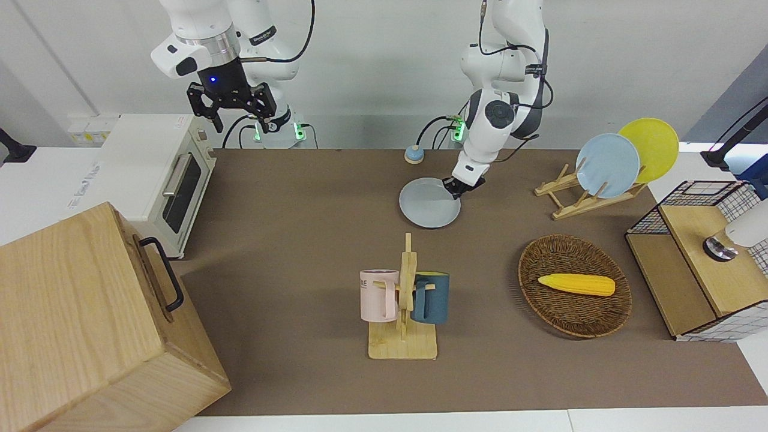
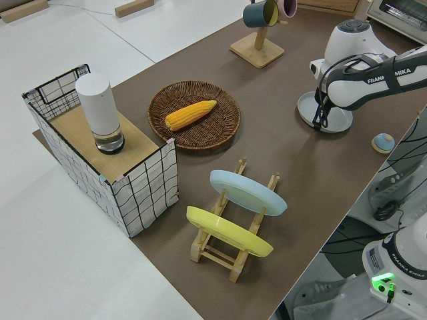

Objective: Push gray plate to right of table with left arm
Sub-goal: 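Push the gray plate with the left gripper toward the toaster oven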

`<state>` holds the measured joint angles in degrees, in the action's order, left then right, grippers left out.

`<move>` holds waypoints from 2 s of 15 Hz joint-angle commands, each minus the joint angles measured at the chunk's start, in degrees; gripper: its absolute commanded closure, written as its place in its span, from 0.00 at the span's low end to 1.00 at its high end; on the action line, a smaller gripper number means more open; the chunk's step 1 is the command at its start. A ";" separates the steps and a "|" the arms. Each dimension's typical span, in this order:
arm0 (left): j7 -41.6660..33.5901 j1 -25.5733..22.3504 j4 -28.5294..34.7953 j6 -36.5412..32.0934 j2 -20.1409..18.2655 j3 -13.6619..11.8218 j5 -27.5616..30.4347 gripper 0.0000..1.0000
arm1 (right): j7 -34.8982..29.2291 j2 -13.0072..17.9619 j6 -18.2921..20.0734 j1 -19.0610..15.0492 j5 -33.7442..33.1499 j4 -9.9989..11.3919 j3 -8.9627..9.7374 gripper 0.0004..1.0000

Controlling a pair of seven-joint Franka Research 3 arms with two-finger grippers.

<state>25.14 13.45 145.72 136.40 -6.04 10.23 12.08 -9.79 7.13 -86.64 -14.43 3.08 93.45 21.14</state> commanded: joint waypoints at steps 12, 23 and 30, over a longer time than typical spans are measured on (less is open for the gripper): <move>18.35 11.50 -4.03 11.60 7.53 3.39 5.76 1.00 | -0.58 1.57 -0.02 -1.39 1.23 1.56 0.83 0.00; 29.53 24.87 -16.07 14.33 16.59 -1.09 8.58 1.00 | -0.58 1.57 -0.02 -1.39 1.23 1.56 0.83 0.00; 28.74 25.93 -18.36 14.33 18.00 -1.09 10.42 0.86 | -0.67 1.57 -0.02 -1.39 1.23 1.56 0.83 0.00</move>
<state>54.06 37.73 128.75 150.06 10.52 10.28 21.25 -9.79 7.13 -86.64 -14.43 3.08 93.45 21.14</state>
